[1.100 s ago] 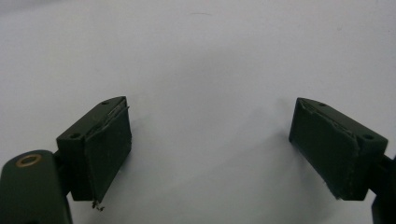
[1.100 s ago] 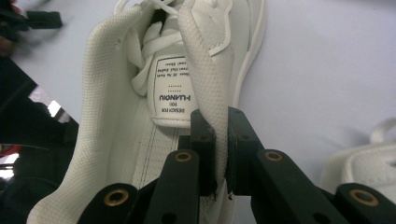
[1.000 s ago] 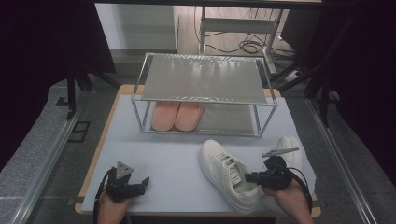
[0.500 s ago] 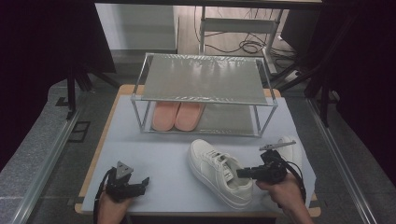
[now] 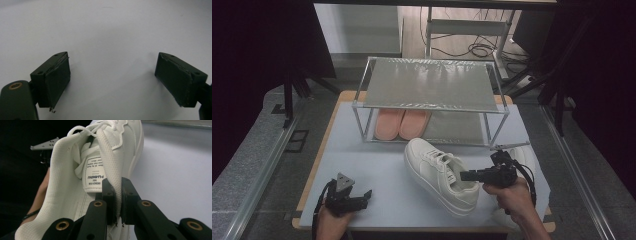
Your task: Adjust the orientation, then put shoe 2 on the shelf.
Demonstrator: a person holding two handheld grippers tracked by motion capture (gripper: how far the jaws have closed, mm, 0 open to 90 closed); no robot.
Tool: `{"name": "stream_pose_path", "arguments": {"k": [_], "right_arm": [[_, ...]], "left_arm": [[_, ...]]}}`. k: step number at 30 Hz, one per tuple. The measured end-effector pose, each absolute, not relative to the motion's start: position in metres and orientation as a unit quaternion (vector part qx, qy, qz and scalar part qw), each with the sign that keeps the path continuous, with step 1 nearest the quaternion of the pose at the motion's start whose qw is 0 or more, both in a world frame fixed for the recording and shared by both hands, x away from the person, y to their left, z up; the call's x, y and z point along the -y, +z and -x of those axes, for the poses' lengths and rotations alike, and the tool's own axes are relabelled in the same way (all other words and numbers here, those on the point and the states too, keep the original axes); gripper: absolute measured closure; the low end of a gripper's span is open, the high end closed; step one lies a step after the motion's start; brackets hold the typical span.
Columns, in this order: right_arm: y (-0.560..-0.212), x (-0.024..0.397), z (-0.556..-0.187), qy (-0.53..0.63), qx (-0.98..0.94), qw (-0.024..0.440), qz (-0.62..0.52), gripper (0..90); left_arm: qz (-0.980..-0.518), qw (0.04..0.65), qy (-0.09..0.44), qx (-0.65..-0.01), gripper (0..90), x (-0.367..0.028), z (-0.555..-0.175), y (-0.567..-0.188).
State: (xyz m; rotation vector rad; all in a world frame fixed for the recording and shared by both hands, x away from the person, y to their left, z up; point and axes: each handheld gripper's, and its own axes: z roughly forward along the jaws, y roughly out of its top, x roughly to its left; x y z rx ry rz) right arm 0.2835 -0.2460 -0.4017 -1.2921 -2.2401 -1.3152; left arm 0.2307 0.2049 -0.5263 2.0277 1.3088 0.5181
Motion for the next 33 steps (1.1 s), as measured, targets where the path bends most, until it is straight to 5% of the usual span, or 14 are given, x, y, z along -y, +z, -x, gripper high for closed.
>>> {"name": "stream_pose_path", "arguments": {"k": [33], "right_arm": [[-0.342,0.216,-0.308,-0.508,0.740,0.151,0.415,84.0]], "left_arm": [[-0.776,0.330,0.199,-0.500,13.0,-0.205,-0.231,-0.526]]}}
